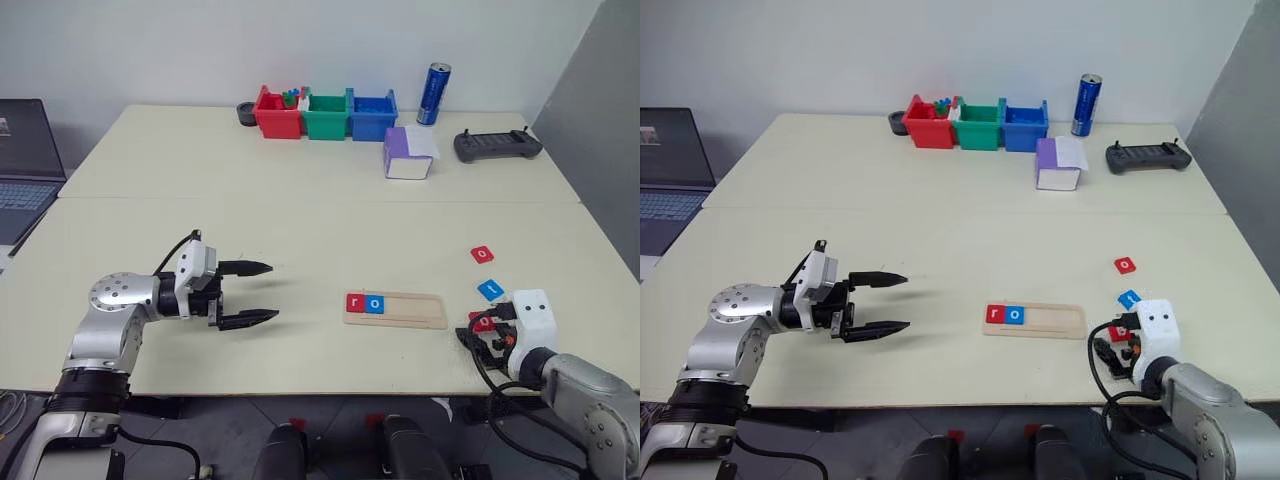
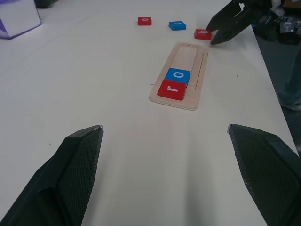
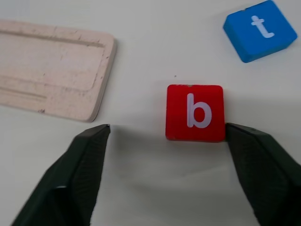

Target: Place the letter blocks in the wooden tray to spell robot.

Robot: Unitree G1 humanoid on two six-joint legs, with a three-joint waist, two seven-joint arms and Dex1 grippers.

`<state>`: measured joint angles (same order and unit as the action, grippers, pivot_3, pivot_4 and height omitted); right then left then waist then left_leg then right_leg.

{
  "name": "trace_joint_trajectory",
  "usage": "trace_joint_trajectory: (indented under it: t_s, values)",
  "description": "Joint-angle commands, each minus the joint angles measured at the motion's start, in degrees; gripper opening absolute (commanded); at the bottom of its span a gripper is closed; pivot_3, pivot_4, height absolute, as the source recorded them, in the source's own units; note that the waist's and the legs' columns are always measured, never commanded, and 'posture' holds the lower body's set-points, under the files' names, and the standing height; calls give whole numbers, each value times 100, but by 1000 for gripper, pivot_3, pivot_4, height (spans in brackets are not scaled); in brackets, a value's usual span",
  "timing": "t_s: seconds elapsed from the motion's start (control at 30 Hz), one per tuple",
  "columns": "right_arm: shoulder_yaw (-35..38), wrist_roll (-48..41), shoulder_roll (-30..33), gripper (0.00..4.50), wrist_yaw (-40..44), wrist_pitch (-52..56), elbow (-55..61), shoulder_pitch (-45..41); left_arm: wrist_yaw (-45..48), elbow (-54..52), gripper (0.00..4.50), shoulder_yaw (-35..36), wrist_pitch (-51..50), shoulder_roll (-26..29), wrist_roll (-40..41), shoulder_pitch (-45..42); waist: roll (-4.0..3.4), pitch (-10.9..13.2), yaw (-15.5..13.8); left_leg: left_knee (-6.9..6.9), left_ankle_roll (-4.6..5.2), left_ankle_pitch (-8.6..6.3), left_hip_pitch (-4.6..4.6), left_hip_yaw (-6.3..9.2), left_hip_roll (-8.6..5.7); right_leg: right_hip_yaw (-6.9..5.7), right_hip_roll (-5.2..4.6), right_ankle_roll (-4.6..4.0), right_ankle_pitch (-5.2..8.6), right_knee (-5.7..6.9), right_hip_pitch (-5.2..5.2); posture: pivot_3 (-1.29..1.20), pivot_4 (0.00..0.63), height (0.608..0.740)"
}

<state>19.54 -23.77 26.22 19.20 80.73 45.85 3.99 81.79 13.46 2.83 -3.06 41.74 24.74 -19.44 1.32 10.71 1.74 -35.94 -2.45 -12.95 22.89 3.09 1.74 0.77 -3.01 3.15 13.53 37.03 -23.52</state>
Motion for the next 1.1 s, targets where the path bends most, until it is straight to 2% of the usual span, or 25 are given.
trace_joint_trajectory:
  t_s: [0.03, 0.13, 0.2, 0.47, 0.6, 0.8, 1.1]
  values:
    - [657, -398, 1096, 4465, 1027, -246, 210, 403, -49, -168, 4500, 75, 122, 14, -18, 21, -1, 1, -20, 3, 0, 0, 0, -2, -4, 1, -4, 0, 0, -2, 0, 0, 150, 740]
    - [1209, -508, 2085, 4465, 1985, -1101, -268, 595, -85, -158, 4500, 103, 135, 10, -21, -7, -1, 1, -32, 4, 0, 0, 3, 1, -4, -4, -3, -1, 1, -7, 1, 0, 150, 740]
    - [1208, -498, 2595, 4465, 2608, -1822, -598, 639, -123, -197, 4500, 108, 128, 2, -16, 0, 0, 1, -16, 2, 1, -1, 2, -1, -4, -3, -3, 0, 1, -6, 2, 0, 150, 740]
    - [-297, 205, 3725, 4465, 4944, -5305, -2991, -8, -214, -409, 4500, 107, 64, -13, 17, 97, 3, 1, 7, -4, 1, -1, -4, -9, -1, 2, 0, 6, -2, -6, 5, 0, 150, 740]
    - [-1339, 823, 3883, 4465, 5826, -6832, -4211, -936, -343, -638, 4500, 89, 27, 56, -60, 153, 3, 2, 17, -4, 1, -1, -4, -11, -2, 4, 0, 11, -5, -7, 4, 0, 150, 740]
    - [-2302, 1050, 3706, 4465, 7093, -7912, -5555, -2185, -637, -1264, 4500, 170, -345, 74, 89, 371, 0, 4, 10, -4, 0, 0, -5, -10, -2, 4, 0, 28, -15, -5, 4, 0, 150, 740]
    - [-3151, 1055, 3504, 4465, 7330, -8460, -6602, -3124, -1013, -1955, 4500, 347, -737, 159, 205, 735, -6, 7, 7, -4, 0, 0, -7, -11, -2, 4, 1, 30, -17, -2, 3, 0, 150, 740]
